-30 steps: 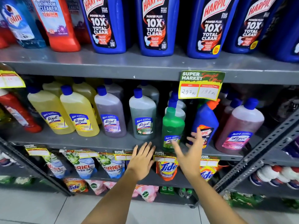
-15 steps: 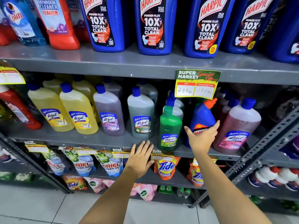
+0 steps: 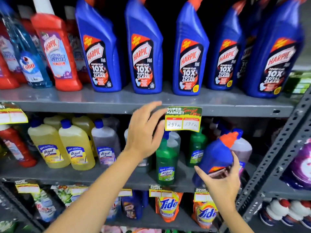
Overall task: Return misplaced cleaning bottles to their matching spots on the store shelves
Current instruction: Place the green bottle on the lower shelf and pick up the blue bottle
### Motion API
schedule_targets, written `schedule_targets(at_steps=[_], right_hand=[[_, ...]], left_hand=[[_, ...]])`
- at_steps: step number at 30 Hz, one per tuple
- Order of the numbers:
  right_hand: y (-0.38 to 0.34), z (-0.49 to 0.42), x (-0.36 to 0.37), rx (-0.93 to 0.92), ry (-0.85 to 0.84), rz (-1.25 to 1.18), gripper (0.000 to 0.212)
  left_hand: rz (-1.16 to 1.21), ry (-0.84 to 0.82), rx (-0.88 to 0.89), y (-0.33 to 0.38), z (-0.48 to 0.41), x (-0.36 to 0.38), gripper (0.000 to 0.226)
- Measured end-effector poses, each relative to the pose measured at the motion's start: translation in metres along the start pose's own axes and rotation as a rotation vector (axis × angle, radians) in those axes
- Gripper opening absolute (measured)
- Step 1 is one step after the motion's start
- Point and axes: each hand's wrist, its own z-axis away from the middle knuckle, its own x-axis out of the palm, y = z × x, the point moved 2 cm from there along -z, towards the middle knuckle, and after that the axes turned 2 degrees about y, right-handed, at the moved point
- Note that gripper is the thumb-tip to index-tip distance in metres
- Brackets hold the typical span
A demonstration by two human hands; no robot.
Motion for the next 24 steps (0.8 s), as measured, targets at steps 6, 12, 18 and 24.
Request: schedule_targets(at_steps=[6, 12, 18, 24], right_hand=[[-0.091, -0.033, -0.04, -0.23, 0.096, -0.201, 0.105], [-0.187, -0.098, -0.054, -0.443, 0.221, -0.226, 0.104], [-0.232, -0.156, -0.031, -0.35, 0.211, -0.032, 0.105], [-0.232, -0.173, -0.008, -0.297, 0.131, 0.153, 0.119]], left_hand=[[-0.303, -0.297, -0.028, -0.029, -0.051, 0.033, 0.056], [-0.33, -0.154, 0.037, -0.03, -0.047, 0.039, 0.041], [-0.308, -0.113, 0.023, -0.029, -0.046, 0.04, 0.039], [-0.337, -0.115, -0.015, -0.028, -0.046, 0.04, 0.044]])
